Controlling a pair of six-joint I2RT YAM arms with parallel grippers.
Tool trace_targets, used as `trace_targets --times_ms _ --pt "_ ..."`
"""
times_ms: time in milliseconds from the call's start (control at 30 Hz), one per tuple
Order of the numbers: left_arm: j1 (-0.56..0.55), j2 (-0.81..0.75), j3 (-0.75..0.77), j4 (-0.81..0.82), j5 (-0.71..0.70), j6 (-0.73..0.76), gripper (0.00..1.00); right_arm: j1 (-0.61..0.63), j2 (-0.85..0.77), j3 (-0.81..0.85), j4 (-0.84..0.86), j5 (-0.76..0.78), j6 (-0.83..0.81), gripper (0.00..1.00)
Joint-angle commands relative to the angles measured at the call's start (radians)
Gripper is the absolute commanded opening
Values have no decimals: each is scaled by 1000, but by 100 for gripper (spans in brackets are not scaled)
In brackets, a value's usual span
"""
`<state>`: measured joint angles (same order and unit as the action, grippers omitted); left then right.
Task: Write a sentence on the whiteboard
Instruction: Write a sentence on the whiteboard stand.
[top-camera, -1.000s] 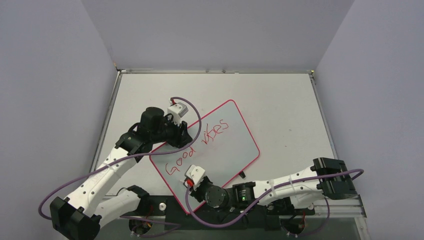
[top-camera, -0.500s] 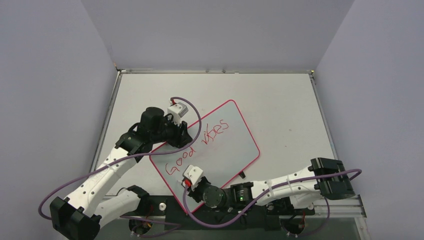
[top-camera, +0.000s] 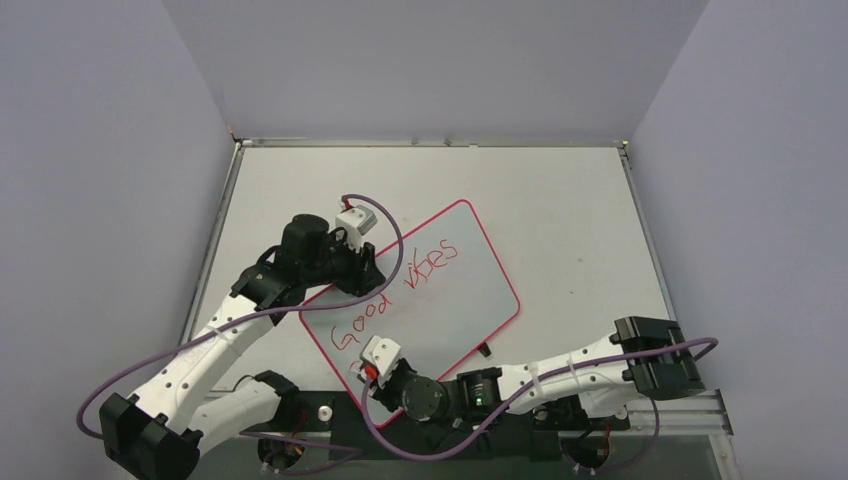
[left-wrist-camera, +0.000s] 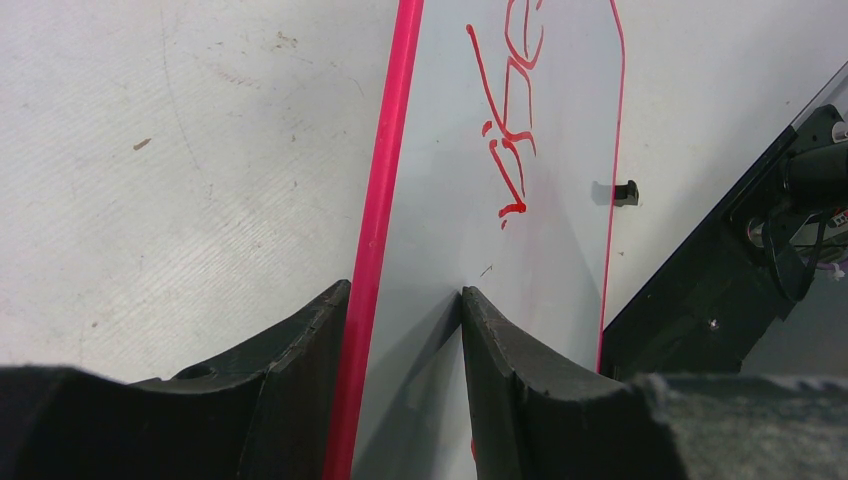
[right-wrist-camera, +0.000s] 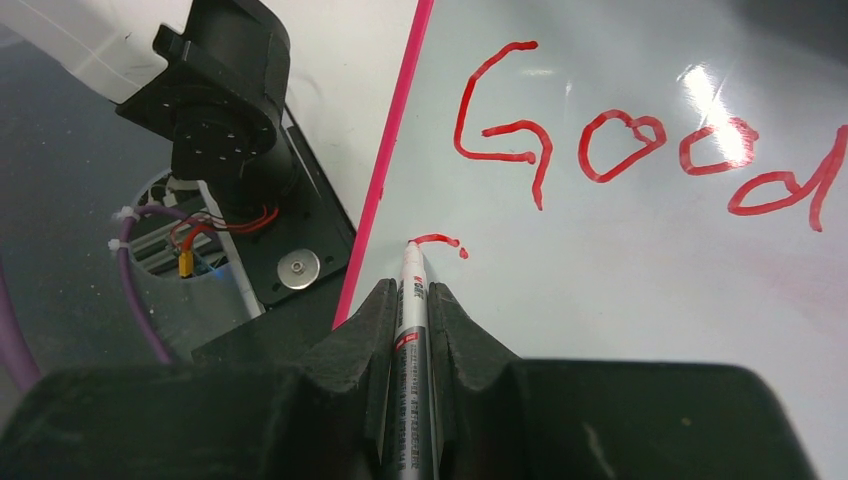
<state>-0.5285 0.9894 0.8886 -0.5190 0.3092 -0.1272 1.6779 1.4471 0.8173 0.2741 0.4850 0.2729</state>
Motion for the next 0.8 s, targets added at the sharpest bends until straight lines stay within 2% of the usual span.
trace_targets --times_ms 0,767 --pt "-2 -17 18 79 -45 23 0 13 7 31 29 -7 15 0" --pt "-9 -16 17 75 -53 23 0 31 -14 -33 -20 104 125 0"
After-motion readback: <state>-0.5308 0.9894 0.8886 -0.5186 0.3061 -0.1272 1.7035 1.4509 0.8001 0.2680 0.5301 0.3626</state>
